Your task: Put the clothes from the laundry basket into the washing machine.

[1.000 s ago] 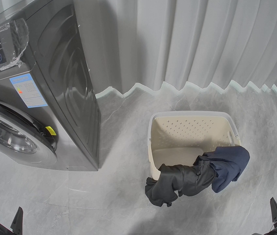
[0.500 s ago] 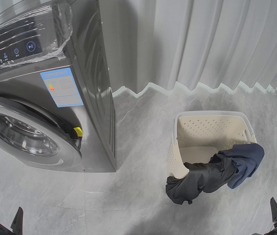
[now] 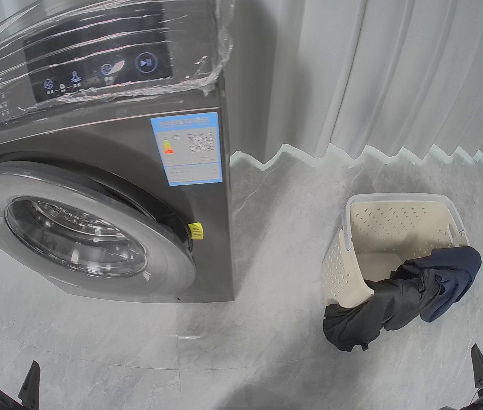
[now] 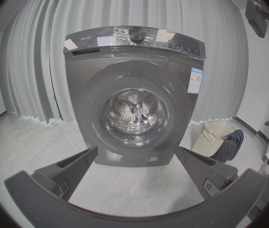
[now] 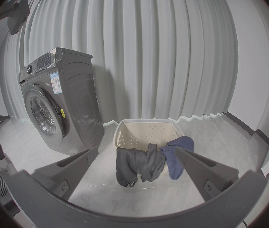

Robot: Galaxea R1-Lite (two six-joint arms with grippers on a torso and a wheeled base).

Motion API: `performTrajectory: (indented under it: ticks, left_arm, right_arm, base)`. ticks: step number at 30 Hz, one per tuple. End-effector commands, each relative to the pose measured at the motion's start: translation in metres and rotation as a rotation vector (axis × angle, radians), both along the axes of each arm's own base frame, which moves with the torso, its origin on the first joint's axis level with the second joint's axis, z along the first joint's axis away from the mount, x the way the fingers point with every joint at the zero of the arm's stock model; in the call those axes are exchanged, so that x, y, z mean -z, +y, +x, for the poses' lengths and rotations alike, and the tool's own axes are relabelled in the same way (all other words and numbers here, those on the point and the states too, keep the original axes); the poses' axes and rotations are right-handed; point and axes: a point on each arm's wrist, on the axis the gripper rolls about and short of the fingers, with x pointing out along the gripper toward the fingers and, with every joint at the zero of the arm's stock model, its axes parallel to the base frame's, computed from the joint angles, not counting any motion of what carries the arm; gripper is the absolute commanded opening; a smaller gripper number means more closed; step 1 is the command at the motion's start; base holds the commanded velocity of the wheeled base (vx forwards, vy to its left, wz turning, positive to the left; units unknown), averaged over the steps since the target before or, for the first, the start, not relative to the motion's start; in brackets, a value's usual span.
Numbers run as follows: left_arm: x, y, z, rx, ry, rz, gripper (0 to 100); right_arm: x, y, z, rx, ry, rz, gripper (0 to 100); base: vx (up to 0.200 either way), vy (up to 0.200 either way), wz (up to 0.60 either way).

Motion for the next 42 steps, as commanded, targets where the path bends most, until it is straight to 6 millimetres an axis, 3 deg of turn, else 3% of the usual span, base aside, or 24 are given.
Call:
performTrajectory:
  ticks: [1, 11, 17, 38, 42]
  left_arm:
    - [0.0045, 0.0000, -0.0002, -0.001, -0.002, 0.001, 100]
    - [0.0045, 0.0000, -0.0002, -0.001, -0.002, -0.001, 100]
    - [0.0046, 0.0000, -0.0002, -0.001, 0.000, -0.001, 100]
    - [0.0046, 0.0000, -0.0002, -0.001, 0.000, -0.001, 100]
    - [0.0046, 0.0000, -0.0002, -0.001, 0.000, -0.001, 100]
  right_arm:
    - [0.0049, 0.0000, -0.0001, -0.001, -0.001, -0.001, 100]
    - [0.0053, 0.0000, 0.0000, -0.001, 0.000, -0.001, 100]
    - [0.0053, 0.0000, 0.0000, 0.000, 0.000, 0.001, 100]
    - [0.0053, 0.0000, 0.0000, 0.000, 0.000, -0.001, 100]
    - [0.0053, 0.0000, 0.0000, -0.001, 0.000, -0.001, 100]
  base:
    - [0.000, 0.000, 0.00]
    - [-0.180, 0.000, 0.00]
    - [0.000, 0.000, 0.00]
    - [0.000, 0.200, 0.00]
    - [0.000, 0.000, 0.00]
